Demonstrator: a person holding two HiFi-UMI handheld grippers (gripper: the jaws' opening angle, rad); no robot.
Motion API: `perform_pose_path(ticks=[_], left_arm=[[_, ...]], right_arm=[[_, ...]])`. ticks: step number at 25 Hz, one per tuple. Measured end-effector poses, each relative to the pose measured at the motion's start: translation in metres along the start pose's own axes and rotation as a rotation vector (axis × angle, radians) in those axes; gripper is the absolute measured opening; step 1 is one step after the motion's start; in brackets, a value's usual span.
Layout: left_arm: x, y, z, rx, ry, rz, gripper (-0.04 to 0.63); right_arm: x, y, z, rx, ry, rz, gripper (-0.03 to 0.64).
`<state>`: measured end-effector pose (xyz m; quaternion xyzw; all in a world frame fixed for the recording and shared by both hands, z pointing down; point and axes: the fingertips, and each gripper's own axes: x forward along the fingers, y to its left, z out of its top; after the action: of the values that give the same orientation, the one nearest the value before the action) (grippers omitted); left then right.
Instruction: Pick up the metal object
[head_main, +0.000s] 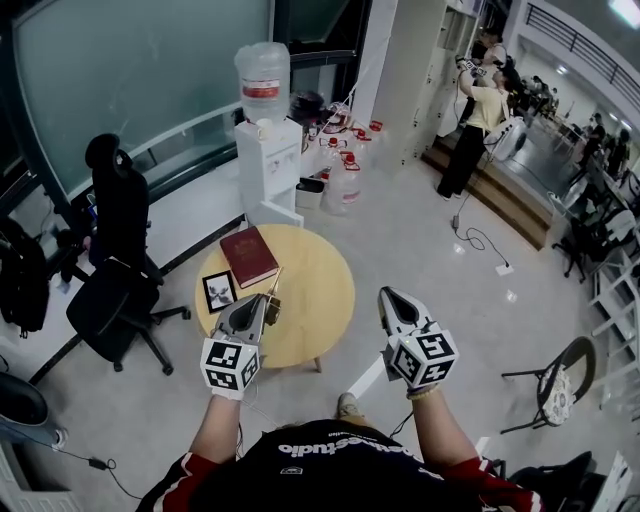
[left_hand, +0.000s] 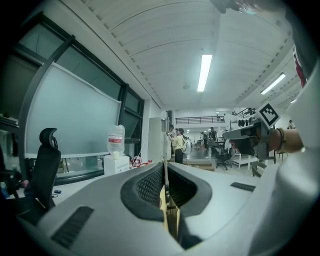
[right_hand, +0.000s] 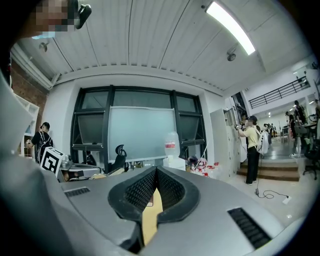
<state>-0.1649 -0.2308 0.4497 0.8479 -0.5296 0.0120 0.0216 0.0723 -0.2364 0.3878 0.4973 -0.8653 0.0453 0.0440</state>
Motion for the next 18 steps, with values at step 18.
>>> perform_pose_path(ticks=[18], left_arm=[[-0.03,0.004,0.057,-0.016,-0.085,0.011,0.017]], right_arm=[[-0.019,0.018,0.019,-0.027,-0.067,-0.019,0.026]])
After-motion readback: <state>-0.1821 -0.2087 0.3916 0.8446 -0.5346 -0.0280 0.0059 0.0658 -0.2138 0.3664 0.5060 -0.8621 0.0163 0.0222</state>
